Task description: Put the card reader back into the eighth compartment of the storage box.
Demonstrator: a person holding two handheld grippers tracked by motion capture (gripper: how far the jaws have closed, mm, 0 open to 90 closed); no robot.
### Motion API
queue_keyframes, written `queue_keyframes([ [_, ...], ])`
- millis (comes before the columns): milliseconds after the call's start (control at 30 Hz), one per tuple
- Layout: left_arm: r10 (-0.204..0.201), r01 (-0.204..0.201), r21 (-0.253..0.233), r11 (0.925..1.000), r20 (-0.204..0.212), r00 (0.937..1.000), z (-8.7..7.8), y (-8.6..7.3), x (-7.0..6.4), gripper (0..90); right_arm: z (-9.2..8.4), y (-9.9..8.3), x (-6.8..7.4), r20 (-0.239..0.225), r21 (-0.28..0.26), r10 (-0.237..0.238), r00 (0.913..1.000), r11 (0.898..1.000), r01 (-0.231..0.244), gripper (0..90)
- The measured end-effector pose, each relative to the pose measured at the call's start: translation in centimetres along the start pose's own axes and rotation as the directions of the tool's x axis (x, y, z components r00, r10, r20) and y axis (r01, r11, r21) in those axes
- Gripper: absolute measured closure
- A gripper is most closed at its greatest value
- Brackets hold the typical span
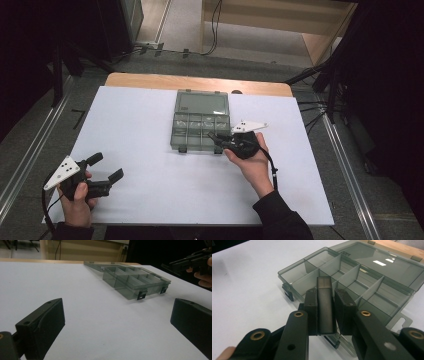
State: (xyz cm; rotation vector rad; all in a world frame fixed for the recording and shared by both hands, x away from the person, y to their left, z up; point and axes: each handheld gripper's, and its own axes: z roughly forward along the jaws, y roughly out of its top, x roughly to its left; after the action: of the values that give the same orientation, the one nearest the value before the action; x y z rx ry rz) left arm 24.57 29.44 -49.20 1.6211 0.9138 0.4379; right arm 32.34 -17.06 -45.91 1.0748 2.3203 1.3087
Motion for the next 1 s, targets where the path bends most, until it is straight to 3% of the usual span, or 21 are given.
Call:
queue_keyframes([
  [500,-0.001,0.001,0.000,1.0000,0.000,1.0000,0.0,0.0,0.0,0.0,0.1,-0.4,-1.1,0.041,0.011,0.030,0.9987,0.999,-0.030,71.3],
  [1000,0.000,0.000,0.000,1.0000,0.001,1.0000,0.0,0.0,0.0,0.0,0.8,-1.4,-2.4,0.109,0.042,0.084,0.9906,0.995,-0.089,71.2],
])
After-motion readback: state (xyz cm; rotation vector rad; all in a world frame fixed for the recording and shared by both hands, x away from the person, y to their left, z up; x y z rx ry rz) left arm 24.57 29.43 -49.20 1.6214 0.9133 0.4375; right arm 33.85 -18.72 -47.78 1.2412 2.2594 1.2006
